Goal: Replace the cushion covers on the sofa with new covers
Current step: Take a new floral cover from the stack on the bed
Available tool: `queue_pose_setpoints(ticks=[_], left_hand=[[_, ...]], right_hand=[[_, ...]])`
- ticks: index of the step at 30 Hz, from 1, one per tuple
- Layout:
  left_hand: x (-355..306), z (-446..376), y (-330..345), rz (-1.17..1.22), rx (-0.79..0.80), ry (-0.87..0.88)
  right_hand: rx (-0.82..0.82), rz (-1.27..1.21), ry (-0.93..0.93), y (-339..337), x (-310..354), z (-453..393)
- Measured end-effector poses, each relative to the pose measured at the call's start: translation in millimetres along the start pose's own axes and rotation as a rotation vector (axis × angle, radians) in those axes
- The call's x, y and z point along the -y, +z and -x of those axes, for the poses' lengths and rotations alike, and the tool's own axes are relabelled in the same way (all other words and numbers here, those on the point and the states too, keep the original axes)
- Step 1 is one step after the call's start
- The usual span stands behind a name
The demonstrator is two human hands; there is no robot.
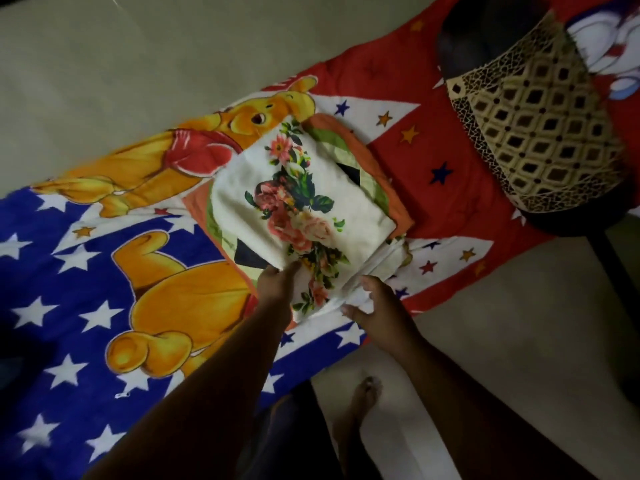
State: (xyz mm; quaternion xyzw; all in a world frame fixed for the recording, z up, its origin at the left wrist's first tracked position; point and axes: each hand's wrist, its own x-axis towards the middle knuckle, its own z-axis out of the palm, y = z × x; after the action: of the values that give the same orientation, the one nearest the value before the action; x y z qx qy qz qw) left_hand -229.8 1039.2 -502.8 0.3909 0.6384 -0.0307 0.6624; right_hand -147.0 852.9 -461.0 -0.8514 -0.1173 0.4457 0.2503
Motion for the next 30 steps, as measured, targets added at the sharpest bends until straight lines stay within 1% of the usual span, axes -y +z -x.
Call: queue_pose_setpoints(ticks=[2,4,6,8,9,10,12,14,16,17,18,19,21,22,24,26,28,30], left_hand=[[-16,43,13,0.017,0.163,0.093],[-33,90,29,-0.015,0.333,0.186],[-46,134,47,-0.098,0.471,0.232],[-52,167,62,-0.218,0.619,0.374],[-55,183,69,-0.309,0.659,0.462],[-56,200,77,-0.4,0.666,0.556],[-55,223,91,-0.581,0.567,0.777],[-50,246,106,-0.794,0.48,1.094],[-40,268,122,-1.017,0.374,1.482],[-37,277,129,-1.095,0.322,1.617],[-32,294,140,-1.153,0.284,1.717],[-26,308,152,-1.206,0.243,1.781],[-12,343,183,-1.273,0.153,1.857],[-7,359,198,-1.277,0.127,1.866],[7,404,236,-1.266,0.155,1.901],[24,448,279,-1.371,0.301,1.883],[38,484,316,-1.472,0.473,1.799],[56,512,349,-1.423,0.66,1.746]], right_hand=[[0.007,0.038,-0.099,-6,15,16],[-0.047,0.086,-0.189,-16,30,35],[-0.182,0.065,-0.198,-33,37,58],[-0.352,0.041,-0.173,-56,32,83],[-0.442,0.024,-0.168,-70,25,99],[-0.533,-0.004,-0.162,-86,17,117],[-0.683,-0.051,-0.151,-115,3,150],[-0.797,-0.117,-0.133,-148,-11,190],[-0.909,-0.168,-0.132,-180,-27,229],[-0.946,-0.187,-0.134,-194,-35,242],[-0.987,-0.206,-0.134,-210,-47,262],[-1.022,-0.221,-0.135,-224,-58,280],[-1.034,-0.27,-0.151,-253,-86,319],[-0.995,-0.284,-0.184,-265,-96,334],[-0.911,-0.26,-0.242,-289,-124,375],[-0.874,-0.227,-0.241,-309,-158,414],[-0.941,-0.193,-0.178,-329,-197,450],[-0.976,-0.156,-0.051,-345,-243,489]])
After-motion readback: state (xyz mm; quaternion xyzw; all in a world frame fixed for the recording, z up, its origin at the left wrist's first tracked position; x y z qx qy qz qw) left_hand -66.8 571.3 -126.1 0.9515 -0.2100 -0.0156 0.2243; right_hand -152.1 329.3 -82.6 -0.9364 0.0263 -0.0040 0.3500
